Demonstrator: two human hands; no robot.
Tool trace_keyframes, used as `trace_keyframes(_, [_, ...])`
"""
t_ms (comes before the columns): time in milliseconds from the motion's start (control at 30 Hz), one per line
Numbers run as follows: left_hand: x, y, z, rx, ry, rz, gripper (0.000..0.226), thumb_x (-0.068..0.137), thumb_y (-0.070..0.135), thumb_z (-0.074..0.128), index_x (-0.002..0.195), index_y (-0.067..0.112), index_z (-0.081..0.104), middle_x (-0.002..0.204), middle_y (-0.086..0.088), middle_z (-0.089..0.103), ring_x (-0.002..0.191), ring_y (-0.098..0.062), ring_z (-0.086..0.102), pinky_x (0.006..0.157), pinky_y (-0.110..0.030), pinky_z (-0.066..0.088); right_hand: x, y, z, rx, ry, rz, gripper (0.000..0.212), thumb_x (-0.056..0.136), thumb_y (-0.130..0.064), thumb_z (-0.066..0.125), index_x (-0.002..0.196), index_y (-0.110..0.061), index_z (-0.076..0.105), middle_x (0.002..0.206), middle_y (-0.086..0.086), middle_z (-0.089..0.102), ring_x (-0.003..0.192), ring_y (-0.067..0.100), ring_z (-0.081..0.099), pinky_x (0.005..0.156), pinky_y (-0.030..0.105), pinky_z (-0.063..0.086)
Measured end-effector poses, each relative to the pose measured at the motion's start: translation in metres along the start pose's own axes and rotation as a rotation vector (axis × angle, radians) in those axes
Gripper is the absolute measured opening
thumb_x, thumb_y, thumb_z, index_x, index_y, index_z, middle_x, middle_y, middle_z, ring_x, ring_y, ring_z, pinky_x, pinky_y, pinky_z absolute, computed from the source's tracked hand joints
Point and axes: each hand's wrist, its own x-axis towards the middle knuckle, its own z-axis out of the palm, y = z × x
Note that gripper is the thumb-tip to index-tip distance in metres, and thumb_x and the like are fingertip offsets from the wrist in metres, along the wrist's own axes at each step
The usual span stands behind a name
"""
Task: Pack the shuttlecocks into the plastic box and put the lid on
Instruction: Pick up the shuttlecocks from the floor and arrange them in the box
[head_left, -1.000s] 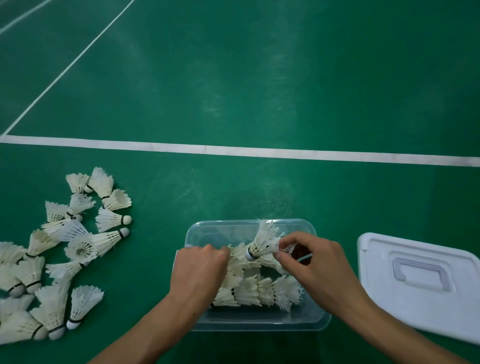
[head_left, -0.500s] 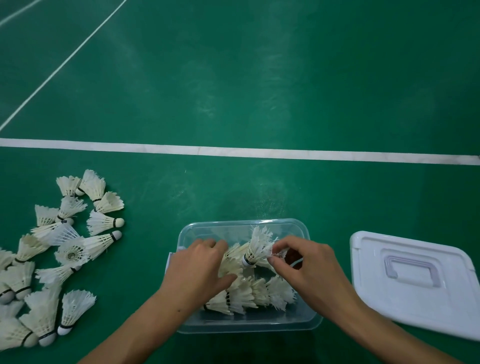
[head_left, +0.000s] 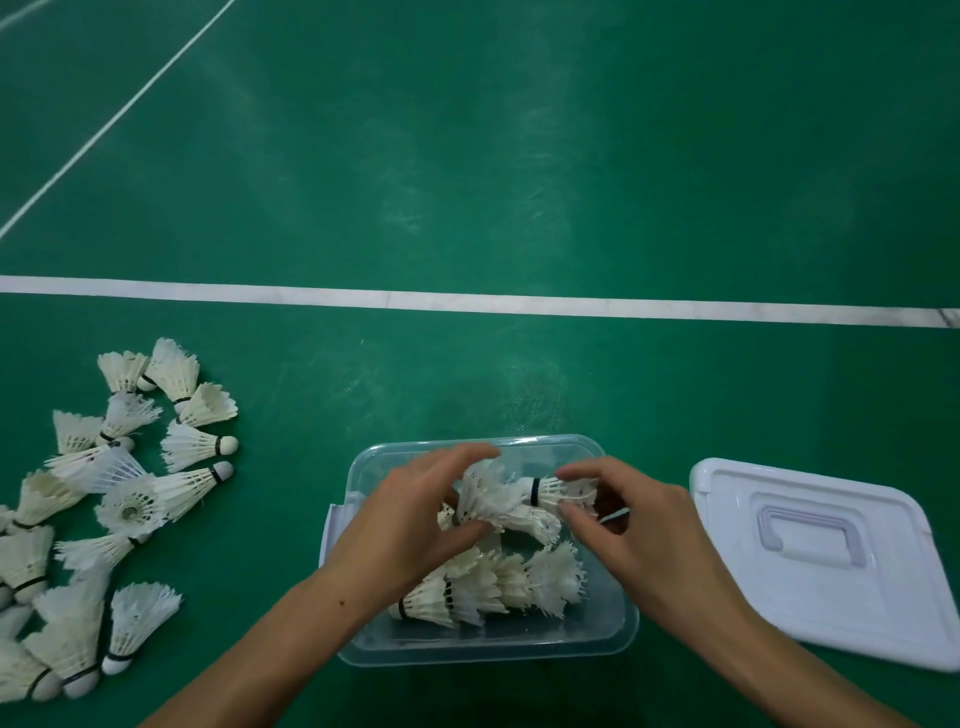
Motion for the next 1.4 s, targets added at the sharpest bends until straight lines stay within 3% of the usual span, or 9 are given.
trace_keyframes(67, [-0.006,-0.007,0.009,0.118,-0.058,0.038,0.063,0.087,0.042,0.079,0.141,0.048,0.047,0.124,0.021,0.062,0.092,0.000,0.064,0.085,-0.024,0.055,0.000,0.003,-0.006,0.004,0.042,0.020,0.026,0.090,-0.028,0.081,0.112,-0.038,0.073,0.079,-0.016,0.072,0.077,0.002,0.070,0.071,0.022,0.060])
trace_keyframes(267, [-0.007,-0.022,0.032,0.499,-0.142,0.178,0.051,0.068,0.041,0.090,0.113,0.034,0.068,0.094,0.010,0.065,0.084,-0.017,0.060,0.066,-0.028,0.045,0.000,0.005,-0.008,0.007,0.070,0.040,0.026,0.090,-0.028,0.081,0.112,-0.037,0.072,0.079,-0.016,0.070,0.080,0.002,0.069,0.071,0.026,0.061])
trace_keyframes(433, [-0.007,-0.030,0.033,0.631,-0.164,0.190,0.031,0.079,0.050,0.065,0.103,0.030,0.069,0.102,0.004,0.057,0.094,-0.020,0.050,0.074,-0.035,0.044,0.002,0.005,-0.004,0.001,0.070,0.025,0.026,0.090,-0.028,0.081,0.113,-0.035,0.072,0.079,-0.015,0.070,0.080,0.004,0.068,0.070,0.024,0.060])
trace_keyframes(600, [-0.008,-0.030,0.035,0.637,-0.235,0.190,0.053,0.091,0.072,0.040,0.112,0.031,0.067,0.115,0.003,0.051,0.104,-0.020,0.045,0.086,-0.038,0.045,0.005,0.005,-0.005,0.006,0.076,0.031,0.026,0.090,-0.028,0.080,0.113,-0.035,0.072,0.081,-0.014,0.071,0.079,0.005,0.068,0.071,0.025,0.060])
trace_keyframes(700, [-0.003,-0.020,0.031,0.567,-0.198,0.196,0.059,0.088,0.081,0.041,0.122,0.039,0.063,0.126,0.004,0.052,0.111,-0.017,0.049,0.092,-0.036,0.048,0.005,0.005,-0.008,0.019,0.093,0.032,0.025,0.090,-0.026,0.081,0.112,-0.034,0.073,0.079,-0.017,0.070,0.080,0.003,0.068,0.069,0.020,0.058])
trace_keyframes(833, [0.018,-0.006,0.035,0.506,-0.089,0.232,0.055,0.089,0.067,0.061,0.132,0.033,0.056,0.130,0.003,0.058,0.109,-0.016,0.059,0.088,-0.032,0.053,0.005,0.003,-0.010,0.025,0.115,0.040,0.025,0.089,-0.027,0.081,0.111,-0.034,0.073,0.079,-0.019,0.069,0.082,0.001,0.068,0.069,0.018,0.057])
trace_keyframes(1000, [0.048,0.005,0.057,0.445,-0.142,0.235,0.057,0.088,0.051,0.071,0.138,0.029,0.055,0.125,0.003,0.069,0.094,-0.022,0.069,0.065,-0.030,0.052,0.003,0.001,-0.015,0.100,0.167,0.051,0.021,0.090,-0.027,0.080,0.107,-0.037,0.072,0.086,-0.017,0.074,0.083,0.004,0.070,0.069,0.021,0.059])
trace_keyframes(1233, [0.061,0.013,0.079,0.482,-0.173,0.302,0.046,0.103,0.035,0.059,0.147,0.037,0.044,0.129,-0.002,0.066,0.097,-0.022,0.066,0.076,-0.032,0.047,0.000,-0.001,-0.020,0.136,0.179,0.063,0.021,0.090,-0.028,0.080,0.106,-0.039,0.072,0.088,-0.016,0.073,0.080,0.007,0.071,0.067,0.024,0.059])
trace_keyframes(1400, [0.060,0.000,0.085,0.575,-0.221,0.315,0.018,0.101,0.027,0.061,0.118,0.027,0.065,0.113,0.001,0.072,0.091,-0.018,0.066,0.072,-0.032,0.053,-0.001,0.000,-0.020,0.138,0.186,0.076,0.021,0.090,-0.028,0.080,0.105,-0.040,0.072,0.086,-0.017,0.072,0.073,0.008,0.070,0.065,0.028,0.060])
